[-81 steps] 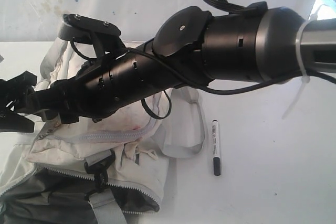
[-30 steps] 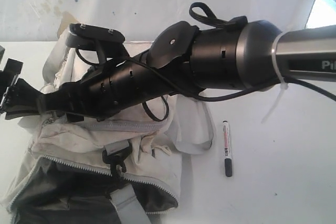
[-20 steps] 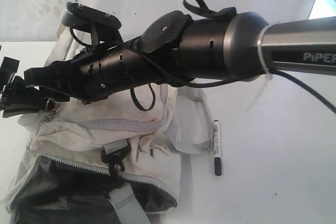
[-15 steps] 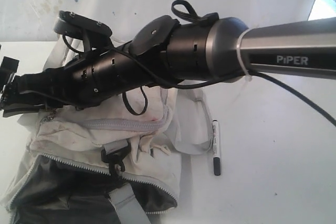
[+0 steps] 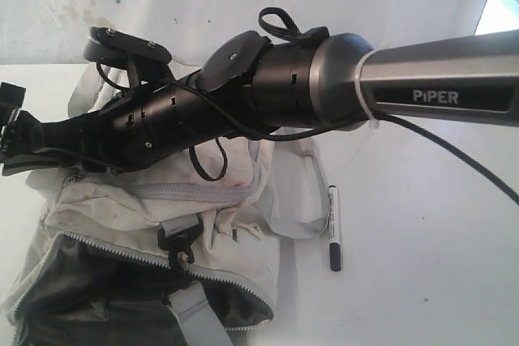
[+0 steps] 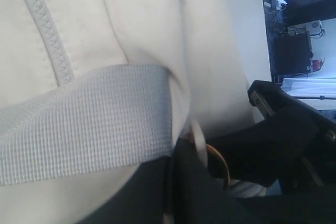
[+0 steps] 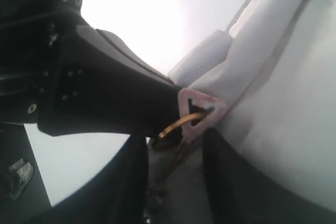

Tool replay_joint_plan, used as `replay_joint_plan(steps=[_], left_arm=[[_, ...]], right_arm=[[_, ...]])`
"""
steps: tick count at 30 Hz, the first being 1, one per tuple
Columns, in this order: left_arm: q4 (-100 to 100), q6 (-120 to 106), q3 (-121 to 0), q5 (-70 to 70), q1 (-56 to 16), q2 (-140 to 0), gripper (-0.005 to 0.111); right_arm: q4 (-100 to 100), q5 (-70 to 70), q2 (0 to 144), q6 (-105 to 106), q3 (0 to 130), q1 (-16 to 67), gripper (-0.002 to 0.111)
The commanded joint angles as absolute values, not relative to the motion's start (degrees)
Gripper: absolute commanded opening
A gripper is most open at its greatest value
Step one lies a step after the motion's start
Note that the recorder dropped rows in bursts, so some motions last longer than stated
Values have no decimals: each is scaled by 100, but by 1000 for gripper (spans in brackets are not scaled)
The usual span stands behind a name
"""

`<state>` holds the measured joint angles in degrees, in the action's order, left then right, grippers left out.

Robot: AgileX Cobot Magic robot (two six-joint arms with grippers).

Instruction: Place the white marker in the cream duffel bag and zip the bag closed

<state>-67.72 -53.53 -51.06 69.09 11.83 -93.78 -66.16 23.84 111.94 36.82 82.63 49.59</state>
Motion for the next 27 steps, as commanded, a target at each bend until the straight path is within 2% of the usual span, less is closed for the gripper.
replay_joint_plan(steps=[1,3,4,10,19,27], left_arm=[[-6999,-5397,-5153,6971,1194,-9262,0],[-6974,-5397,-5153,6930,1202,-9210,0],[-6912,-5397,-5153,6885,1234,-9194,0],[-6884,-5238,-5153,6924,1658,-9133,0],[-6986,-5180,-5153,6973,1658,-9133,0],[-6868,-4603,-5153,6996,2005,-9133,0]], right_arm=[[-6593,2036,11205,3676,8281,4963,14],[-6593,1979,11205,3676,8281,4963,1],[-6593,1949,11205,3676,8281,4963,0],[-6426,1880,11110,3748,8281,4963,0],[-5481,2166,10654,3610,8270,4963,0],[-3842,2909,10507,1526,8270,4963,0]])
